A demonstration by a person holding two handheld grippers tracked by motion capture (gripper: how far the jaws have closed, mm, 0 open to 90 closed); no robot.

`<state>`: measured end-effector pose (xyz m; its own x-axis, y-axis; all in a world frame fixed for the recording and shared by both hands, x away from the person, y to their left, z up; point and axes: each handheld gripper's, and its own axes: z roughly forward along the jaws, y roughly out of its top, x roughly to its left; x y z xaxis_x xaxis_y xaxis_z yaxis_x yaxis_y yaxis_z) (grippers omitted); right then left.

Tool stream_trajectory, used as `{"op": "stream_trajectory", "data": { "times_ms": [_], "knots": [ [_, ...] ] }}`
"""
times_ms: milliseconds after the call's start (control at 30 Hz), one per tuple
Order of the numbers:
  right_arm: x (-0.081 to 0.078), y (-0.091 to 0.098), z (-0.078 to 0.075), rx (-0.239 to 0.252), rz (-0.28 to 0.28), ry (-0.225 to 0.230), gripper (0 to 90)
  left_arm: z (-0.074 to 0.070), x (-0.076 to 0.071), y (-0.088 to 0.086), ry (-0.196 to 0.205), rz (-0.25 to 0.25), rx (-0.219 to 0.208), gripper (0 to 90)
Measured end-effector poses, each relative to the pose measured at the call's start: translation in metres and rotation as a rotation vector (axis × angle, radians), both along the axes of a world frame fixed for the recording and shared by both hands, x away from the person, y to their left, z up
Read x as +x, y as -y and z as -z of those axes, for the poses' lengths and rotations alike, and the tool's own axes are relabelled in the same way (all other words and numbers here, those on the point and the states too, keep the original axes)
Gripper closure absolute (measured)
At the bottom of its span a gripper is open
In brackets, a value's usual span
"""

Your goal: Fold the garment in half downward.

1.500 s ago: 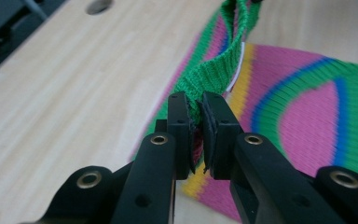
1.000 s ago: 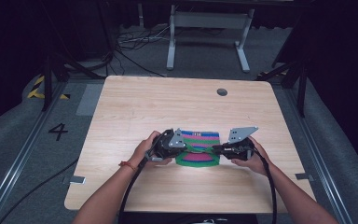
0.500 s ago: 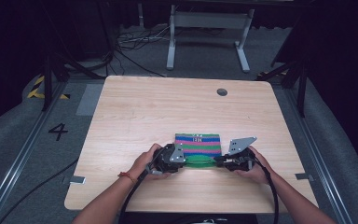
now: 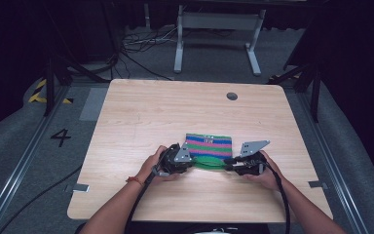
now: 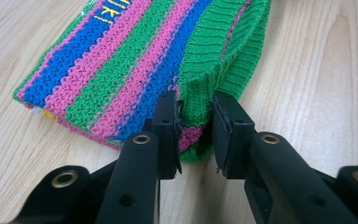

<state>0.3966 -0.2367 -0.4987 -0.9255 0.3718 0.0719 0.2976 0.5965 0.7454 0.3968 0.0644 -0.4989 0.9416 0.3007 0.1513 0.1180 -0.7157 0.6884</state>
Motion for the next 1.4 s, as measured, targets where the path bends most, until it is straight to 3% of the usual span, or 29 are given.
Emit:
{"op": "stream_trajectory", "data": {
  "times_ms": [233, 300, 433, 467, 533, 667, 833, 967, 1067, 1100, 1233, 1333, 1400],
  "knots": [
    [-0.003, -0.008, -0.002, -0.074, 0.027, 0.091, 70.4, 0.001, 0.003, 0.000, -0.004, -0.011, -0.011, 72.3],
    [-0.004, -0.009, -0.001, -0.066, 0.032, 0.084, 65.3, 0.000, 0.002, 0.001, -0.005, -0.007, -0.001, 71.3],
    [-0.005, -0.009, -0.001, -0.062, 0.036, 0.079, 65.1, -0.003, 0.001, 0.001, -0.029, 0.011, 0.005, 68.0],
    [-0.005, -0.008, -0.002, -0.060, 0.035, 0.073, 63.7, -0.003, 0.000, 0.002, -0.037, 0.014, 0.010, 62.2],
    [-0.006, -0.008, -0.003, -0.060, 0.030, 0.076, 59.0, -0.005, -0.002, 0.003, -0.038, 0.021, 0.019, 59.2],
    [-0.010, -0.006, -0.012, -0.049, 0.047, 0.095, 54.9, -0.013, -0.004, 0.002, -0.049, 0.012, -0.003, 53.9],
    [-0.014, 0.001, -0.023, 0.005, 0.057, 0.139, 69.4, -0.022, -0.006, -0.005, -0.047, 0.010, -0.066, 56.4],
    [-0.013, 0.002, -0.024, 0.009, 0.065, 0.137, 74.3, -0.020, -0.003, -0.002, -0.053, 0.001, -0.055, 64.0],
    [-0.010, 0.000, -0.019, -0.018, 0.082, 0.139, 77.0, -0.012, 0.001, 0.002, -0.061, -0.001, 0.022, 72.7],
    [-0.009, -0.001, -0.016, -0.039, 0.092, 0.144, 78.2, -0.009, 0.002, 0.002, -0.076, 0.002, 0.016, 74.1],
    [-0.006, -0.005, -0.004, -0.069, 0.088, 0.120, 78.2, -0.008, 0.003, 0.001, -0.082, 0.008, 0.001, 72.9],
    [-0.006, -0.006, -0.004, -0.072, 0.095, 0.122, 78.1, -0.008, 0.002, 0.000, -0.090, 0.016, 0.001, 64.5],
    [-0.007, -0.007, -0.005, -0.073, 0.095, 0.124, 77.3, -0.010, 0.000, 0.000, -0.082, -0.006, 0.006, 62.4]
  ]
}}
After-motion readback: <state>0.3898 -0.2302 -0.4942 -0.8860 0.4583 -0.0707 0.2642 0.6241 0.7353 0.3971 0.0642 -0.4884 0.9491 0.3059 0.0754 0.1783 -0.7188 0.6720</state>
